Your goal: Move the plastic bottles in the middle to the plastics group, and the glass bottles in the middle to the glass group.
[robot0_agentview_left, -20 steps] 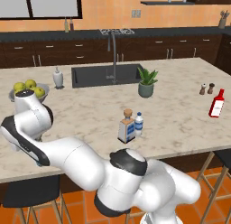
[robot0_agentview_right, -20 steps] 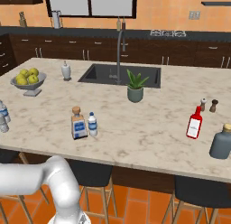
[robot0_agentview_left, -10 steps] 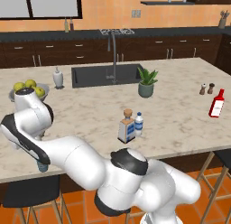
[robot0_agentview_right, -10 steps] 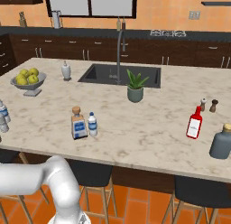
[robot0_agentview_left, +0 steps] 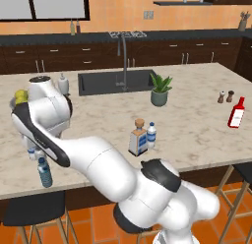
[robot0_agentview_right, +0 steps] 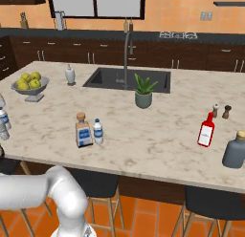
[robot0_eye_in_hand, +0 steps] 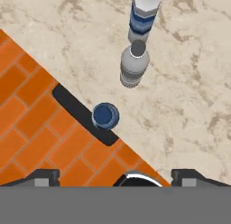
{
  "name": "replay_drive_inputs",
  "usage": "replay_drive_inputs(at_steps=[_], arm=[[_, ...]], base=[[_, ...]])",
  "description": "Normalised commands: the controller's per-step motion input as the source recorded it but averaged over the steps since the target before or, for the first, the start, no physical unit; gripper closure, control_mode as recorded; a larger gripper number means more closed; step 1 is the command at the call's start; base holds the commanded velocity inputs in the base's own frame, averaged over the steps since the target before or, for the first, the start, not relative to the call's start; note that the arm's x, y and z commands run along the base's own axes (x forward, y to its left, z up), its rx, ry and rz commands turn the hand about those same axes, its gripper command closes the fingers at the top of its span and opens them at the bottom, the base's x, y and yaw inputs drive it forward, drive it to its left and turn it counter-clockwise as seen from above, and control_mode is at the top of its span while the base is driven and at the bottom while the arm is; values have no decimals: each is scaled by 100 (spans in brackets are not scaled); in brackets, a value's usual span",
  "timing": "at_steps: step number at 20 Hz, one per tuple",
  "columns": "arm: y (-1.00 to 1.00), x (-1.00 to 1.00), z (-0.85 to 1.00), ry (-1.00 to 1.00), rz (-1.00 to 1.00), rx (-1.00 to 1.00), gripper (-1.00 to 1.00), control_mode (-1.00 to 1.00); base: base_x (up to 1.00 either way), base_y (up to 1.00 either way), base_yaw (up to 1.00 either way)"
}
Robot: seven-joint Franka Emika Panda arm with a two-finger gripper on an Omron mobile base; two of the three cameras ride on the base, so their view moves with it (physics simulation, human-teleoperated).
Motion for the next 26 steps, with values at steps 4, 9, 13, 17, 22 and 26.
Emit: replay_drive_inputs(at_steps=[4,9,13,17,22,26], arm=[[-100,-42,6,-4,-31,11,-100,-100],[-100,-4,0,-2,-40,3,-100,-100],[-100,10,0,0,-44,0,-100,-100],[-100,43,0,0,-43,0,-100,-100],[-80,46,0,0,-45,0,-100,-100],[-31,51,0,0,-35,0,-100,-100]], base=[[0,0,0],[0,0,0],[0,0,0],[0,0,0],[0,0,0],[0,0,0]])
